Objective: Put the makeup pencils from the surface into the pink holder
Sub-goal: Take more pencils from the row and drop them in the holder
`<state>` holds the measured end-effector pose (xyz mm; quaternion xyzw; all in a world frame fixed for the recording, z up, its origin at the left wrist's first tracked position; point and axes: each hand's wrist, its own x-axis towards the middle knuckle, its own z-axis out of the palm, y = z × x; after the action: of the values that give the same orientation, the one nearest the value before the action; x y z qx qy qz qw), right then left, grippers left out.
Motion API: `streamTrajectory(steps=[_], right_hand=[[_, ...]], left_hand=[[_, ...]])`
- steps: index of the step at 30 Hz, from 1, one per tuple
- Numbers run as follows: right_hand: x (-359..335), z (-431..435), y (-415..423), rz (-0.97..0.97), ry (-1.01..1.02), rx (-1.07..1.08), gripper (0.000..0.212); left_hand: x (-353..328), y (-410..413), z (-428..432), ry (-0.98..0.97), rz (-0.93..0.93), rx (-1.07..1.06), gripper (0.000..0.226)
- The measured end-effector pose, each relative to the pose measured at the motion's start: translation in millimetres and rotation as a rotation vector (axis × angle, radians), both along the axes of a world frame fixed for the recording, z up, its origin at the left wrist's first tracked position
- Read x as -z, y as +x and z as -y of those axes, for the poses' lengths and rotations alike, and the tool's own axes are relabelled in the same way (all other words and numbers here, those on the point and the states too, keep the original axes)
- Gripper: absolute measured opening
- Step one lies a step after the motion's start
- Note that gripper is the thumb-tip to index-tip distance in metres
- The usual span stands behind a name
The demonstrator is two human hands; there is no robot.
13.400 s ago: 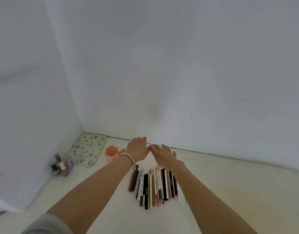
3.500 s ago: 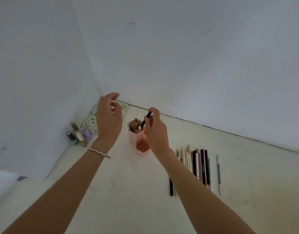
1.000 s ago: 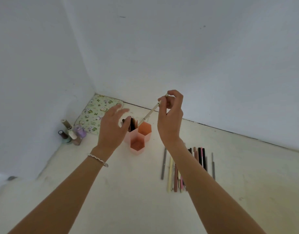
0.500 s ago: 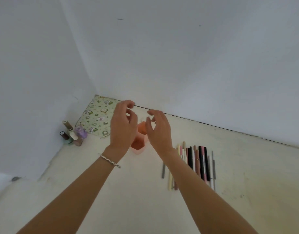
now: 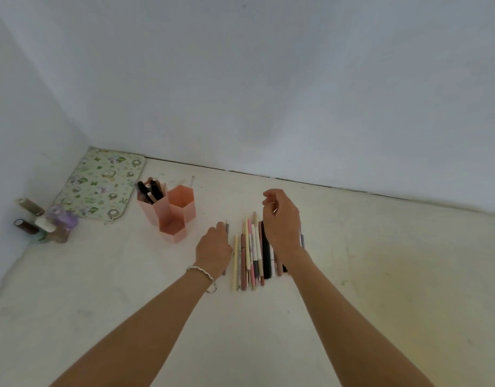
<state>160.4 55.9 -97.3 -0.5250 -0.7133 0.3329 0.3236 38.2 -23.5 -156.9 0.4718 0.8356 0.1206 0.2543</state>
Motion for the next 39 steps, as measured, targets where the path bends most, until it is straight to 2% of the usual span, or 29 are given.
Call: streamTrajectory(steps=[3,6,8,10,12,14,18,22,25,28,29,32,36,39], right_hand=[[8,4,6,0.064,-0.006,-0.001,0.022],[16,9,2,0.195,-0.051,-0.078,0.02],[23,14,-6,0.387,-0.064,-0.164,0.016],[31,22,-17,0.597,-0.052,-0.241,0.019],[39,29,-29,0.721,-0.062,-0.283,0.028],[49,35,-36,0.815,-0.031,-0.296,0.028],[62,47,-45,0.861,0.018,-0.305,0.02],[48,43,-57,0.635,-0.106,-0.218,0.022],[14,21,-68,0.307,-0.122,-0.097,0.017],[-22,4,-78,-0.017,-0.044,-0.04,0.012],[-31,2,-81,-0.087,-0.009,-0.044,0.011],[-48,5,-95,-0.258,0.059,-0.071,0.028],[-52,16,-112,-0.335,0.145,-0.107,0.031],[-47,22,-122,-0.356,0.176,-0.136,0.031]], left_hand=[[0,1,-4,-0.005,-0.009,-0.007,0.03],[-12,-6,-11,0.114,0.127,-0.12,0.052],[-28,-13,-15,0.245,0.206,-0.15,0.074],[-46,-20,-18,0.352,0.225,-0.142,0.086],[-62,-27,-19,0.447,0.242,-0.136,0.083],[-74,-30,-18,0.517,0.268,-0.128,0.077],[-86,-36,-13,0.617,0.276,-0.135,0.071],[-97,-54,-4,0.75,0.276,-0.176,0.055],[-110,-90,6,0.941,0.171,-0.272,0.049],[-119,-132,16,1.074,0.1,-0.413,0.052],[-119,-142,18,1.082,0.09,-0.445,0.052],[-110,-156,21,1.042,0.057,-0.46,0.048],[-88,-157,24,0.931,0.038,-0.37,0.039],[-73,-157,31,0.781,-0.161,-0.234,0.023]])
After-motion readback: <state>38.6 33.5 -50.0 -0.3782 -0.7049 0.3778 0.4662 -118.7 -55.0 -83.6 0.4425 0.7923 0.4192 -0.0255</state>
